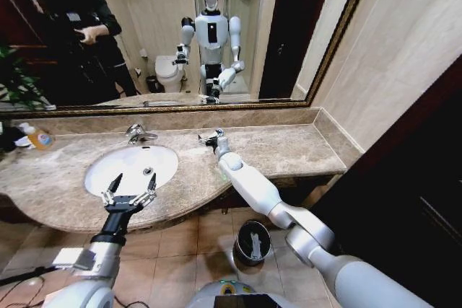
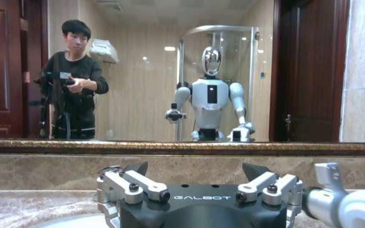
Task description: Pick up the trash from the sink and place it in the trash bin.
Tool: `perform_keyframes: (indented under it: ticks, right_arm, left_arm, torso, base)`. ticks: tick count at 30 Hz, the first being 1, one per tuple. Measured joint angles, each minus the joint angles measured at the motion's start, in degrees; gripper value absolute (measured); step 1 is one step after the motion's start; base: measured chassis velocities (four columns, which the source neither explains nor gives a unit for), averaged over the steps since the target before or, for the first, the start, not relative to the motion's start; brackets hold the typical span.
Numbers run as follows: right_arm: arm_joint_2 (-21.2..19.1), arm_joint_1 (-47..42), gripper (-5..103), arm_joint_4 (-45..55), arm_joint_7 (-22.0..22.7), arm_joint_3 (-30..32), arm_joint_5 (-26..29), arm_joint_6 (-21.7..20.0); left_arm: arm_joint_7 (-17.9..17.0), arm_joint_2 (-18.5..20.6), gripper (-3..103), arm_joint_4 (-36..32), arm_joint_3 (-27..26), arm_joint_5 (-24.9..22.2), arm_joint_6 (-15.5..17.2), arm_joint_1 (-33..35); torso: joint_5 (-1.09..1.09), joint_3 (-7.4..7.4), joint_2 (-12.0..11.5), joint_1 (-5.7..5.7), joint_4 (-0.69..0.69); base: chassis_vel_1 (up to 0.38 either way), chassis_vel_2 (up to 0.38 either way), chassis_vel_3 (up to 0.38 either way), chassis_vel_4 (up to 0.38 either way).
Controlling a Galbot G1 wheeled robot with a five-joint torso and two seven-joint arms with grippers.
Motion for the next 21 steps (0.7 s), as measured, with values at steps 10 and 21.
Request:
perform_keyframes:
  ticks: [10, 21]
  right_arm:
    - [1.24, 1.47, 100, -1.12, 3.43, -0.51, 3.40, -2.03]
    - [3.51, 2.30, 100, -3.48, 2.93, -1.77, 3.15, -2.01]
  left_arm:
    - [0.00, 0.00, 100, 0.00, 0.00, 0.00, 0.00, 0.00]
    - [0.00, 0.00, 100, 0.00, 0.00, 0.00, 0.00, 0.00]
  torso:
    - [0.00, 0.00, 0.00, 0.00, 0.01]
    - [0.00, 0.00, 0.00, 0.00, 0.01]
  base:
    - [0.000, 0.000, 0.000, 0.000]
    - [0.000, 0.000, 0.000, 0.000]
